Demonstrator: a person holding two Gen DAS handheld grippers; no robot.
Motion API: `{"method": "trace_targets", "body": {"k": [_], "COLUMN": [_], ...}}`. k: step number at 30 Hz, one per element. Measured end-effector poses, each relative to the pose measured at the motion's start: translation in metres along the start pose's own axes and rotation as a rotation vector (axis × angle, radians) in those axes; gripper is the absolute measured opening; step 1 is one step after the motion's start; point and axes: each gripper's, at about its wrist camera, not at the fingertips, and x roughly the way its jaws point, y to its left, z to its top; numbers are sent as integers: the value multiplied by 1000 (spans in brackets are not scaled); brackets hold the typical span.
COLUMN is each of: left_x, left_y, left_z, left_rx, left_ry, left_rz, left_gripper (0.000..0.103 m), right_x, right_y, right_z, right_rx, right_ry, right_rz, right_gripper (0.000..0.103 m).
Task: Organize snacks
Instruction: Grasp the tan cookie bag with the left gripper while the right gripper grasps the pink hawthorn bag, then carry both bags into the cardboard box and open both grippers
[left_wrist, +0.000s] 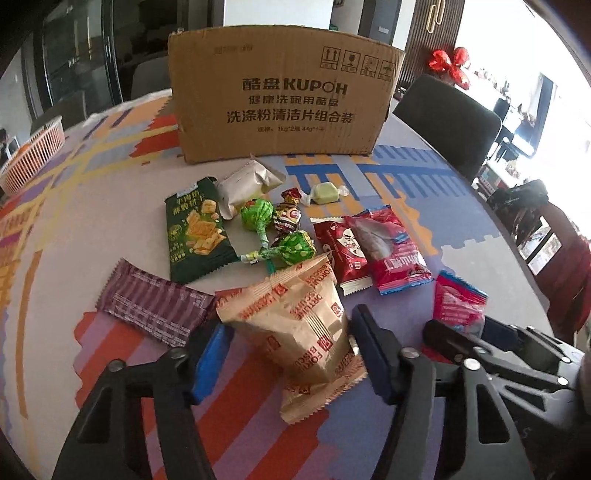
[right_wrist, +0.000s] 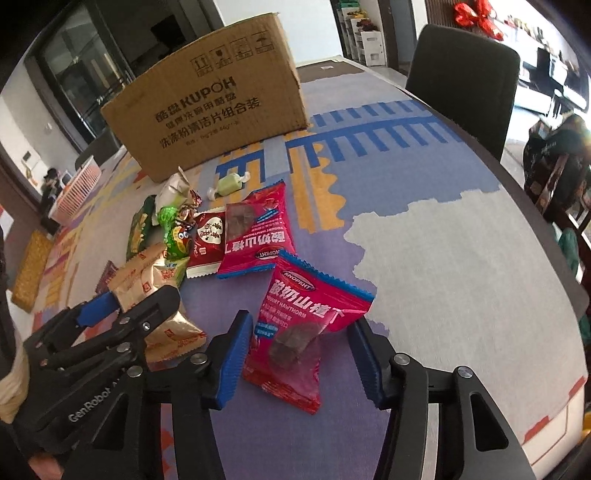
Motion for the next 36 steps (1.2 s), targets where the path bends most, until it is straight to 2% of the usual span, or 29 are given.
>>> {"method": "trace_targets", "body": {"k": [4,8,24,36], "left_x": [1,-3,-40,-71], "left_y": [1,-2,2,3], "left_z": [0,0,6,57], "left_rx": [-21,-1,17,55], "left_ry": [15,15,-49,-152], "left_rz": [-42,-30,37,61], "left_gripper": [48,42,42,42], "right_x": [3,4,-21,-55], "right_y": [8,13,21,40], "right_z": [1,0,17,68], "right_rx": [-45,-86,-132,-183], "right_ry": [2,0,-83,-208], "right_rz": [-10,-12,0,30], "right_gripper": [42,35,35,35]}}
